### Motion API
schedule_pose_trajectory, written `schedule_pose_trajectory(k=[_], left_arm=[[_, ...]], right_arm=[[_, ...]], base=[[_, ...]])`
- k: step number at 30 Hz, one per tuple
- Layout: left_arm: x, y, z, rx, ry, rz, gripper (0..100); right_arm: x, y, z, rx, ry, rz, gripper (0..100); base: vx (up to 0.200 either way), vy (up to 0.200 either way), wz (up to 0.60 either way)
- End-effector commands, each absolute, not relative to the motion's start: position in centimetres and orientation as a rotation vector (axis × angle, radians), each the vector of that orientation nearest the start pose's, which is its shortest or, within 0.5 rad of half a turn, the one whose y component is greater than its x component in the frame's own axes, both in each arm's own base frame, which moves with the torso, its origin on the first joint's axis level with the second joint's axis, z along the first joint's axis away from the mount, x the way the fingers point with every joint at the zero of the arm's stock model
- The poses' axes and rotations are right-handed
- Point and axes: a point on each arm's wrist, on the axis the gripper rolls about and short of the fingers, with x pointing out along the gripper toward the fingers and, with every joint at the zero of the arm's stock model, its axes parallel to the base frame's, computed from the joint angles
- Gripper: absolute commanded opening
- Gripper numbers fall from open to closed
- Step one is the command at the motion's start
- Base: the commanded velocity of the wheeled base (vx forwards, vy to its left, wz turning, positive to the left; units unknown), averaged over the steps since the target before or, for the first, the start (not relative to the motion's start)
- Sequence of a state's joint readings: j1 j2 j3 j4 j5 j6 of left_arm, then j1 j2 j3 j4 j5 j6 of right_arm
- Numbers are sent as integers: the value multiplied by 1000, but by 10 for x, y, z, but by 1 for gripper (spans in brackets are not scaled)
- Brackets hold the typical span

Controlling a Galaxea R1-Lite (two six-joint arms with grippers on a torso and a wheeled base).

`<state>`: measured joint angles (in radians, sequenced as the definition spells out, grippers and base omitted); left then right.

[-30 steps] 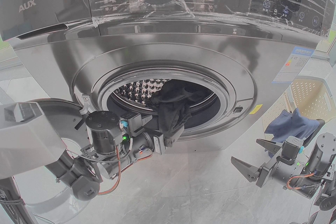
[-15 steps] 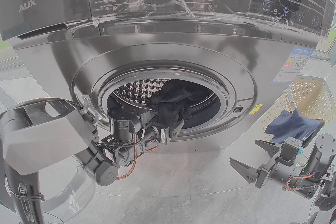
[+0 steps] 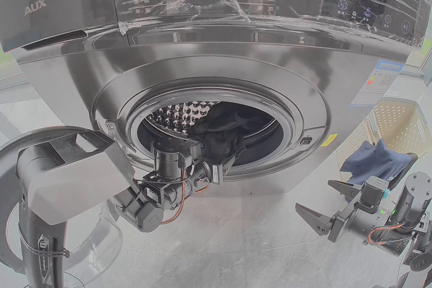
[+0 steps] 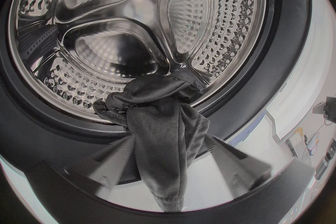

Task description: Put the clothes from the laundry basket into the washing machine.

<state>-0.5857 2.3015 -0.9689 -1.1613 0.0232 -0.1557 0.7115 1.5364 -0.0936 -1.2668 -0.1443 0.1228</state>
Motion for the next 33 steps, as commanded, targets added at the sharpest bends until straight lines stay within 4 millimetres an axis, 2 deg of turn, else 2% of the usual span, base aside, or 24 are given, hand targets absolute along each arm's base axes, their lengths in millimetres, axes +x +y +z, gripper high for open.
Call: schedule_pose_trajectory(k=[1,7,10,15,17,26,33], left_arm=[[351,-232,51,-102,207,-546,0],[365,-236,66,-131,145,-539,0],[389,-236,76,-163,53,-483,0],[411,-237,86,-219,-43,-436,0],[411,-237,86,-219,-43,-436,0],[437,-244,97,-256,-161,-407,0],[458,-235,99,-269,-220,-356,0]], right_arm=[[144,120,118,45,197,555,100],[145,120,118,46,196,555,100],[145,120,119,47,193,555,100],[145,120,119,47,193,555,100],[145,120,119,47,193,555,100],[145,121,119,46,194,557,100],[145,121,119,46,194,557,100]], base=[[0,0,0],[0,0,0],[0,0,0],[0,0,0],[0,0,0],[0,0,0],[0,0,0]])
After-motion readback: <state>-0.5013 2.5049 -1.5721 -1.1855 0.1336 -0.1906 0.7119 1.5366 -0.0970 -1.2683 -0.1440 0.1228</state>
